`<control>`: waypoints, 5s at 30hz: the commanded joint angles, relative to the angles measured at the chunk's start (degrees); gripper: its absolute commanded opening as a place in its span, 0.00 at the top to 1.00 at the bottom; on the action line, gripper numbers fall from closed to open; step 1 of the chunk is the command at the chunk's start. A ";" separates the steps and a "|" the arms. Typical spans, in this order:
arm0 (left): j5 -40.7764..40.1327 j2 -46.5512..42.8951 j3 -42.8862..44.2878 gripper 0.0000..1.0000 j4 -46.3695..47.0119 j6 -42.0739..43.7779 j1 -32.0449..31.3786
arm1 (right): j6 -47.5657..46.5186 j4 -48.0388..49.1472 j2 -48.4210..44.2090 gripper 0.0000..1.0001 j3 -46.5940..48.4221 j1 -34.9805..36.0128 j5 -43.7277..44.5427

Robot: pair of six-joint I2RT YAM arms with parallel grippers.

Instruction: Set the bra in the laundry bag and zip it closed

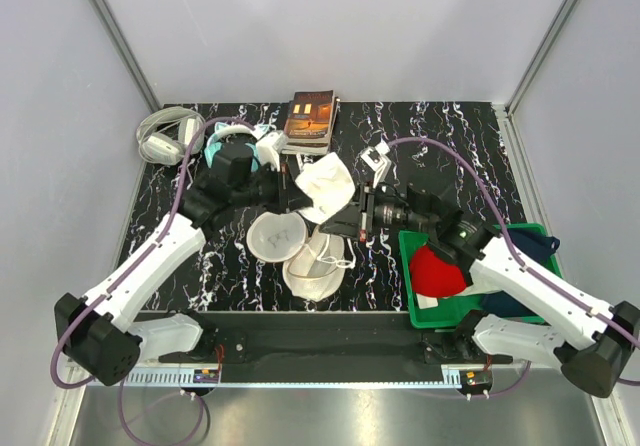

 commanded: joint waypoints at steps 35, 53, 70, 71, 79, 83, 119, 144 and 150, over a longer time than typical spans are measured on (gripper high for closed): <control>1.75 1.27 -18.20 1.00 20.60 -9.75 -3.14 | -0.58 -29.44 23.57 0.40 31.37 -4.29 9.19; 1.32 1.18 -25.32 1.00 22.54 -9.75 -0.68 | -1.02 -32.36 28.50 0.34 42.98 -3.85 9.80; 5.53 -1.72 -23.05 1.00 20.71 -11.69 2.75 | -13.29 -30.61 17.28 0.35 24.64 -0.96 8.92; 5.53 -2.07 -22.60 1.00 20.00 -11.77 3.19 | -14.46 -29.56 15.42 0.36 19.13 0.26 10.06; 9.13 -4.53 -19.79 1.00 17.53 -15.90 6.88 | -13.07 -7.01 -2.94 0.27 -3.67 3.97 12.80; 11.15 -4.89 -18.21 1.00 17.61 -19.93 8.20 | -13.15 4.63 -6.22 0.21 -13.86 4.58 12.35; 16.00 -6.74 -14.51 1.00 19.81 -28.57 10.57 | -14.13 31.01 -3.93 0.97 -25.05 6.34 12.10; 10.89 -12.79 -24.35 1.00 14.37 -21.35 7.15 | -10.42 1.84 17.06 1.00 9.04 5.29 20.35; 10.80 -13.50 -26.20 1.00 14.63 -21.97 7.59 | -10.51 -6.34 17.08 0.63 10.81 5.37 21.41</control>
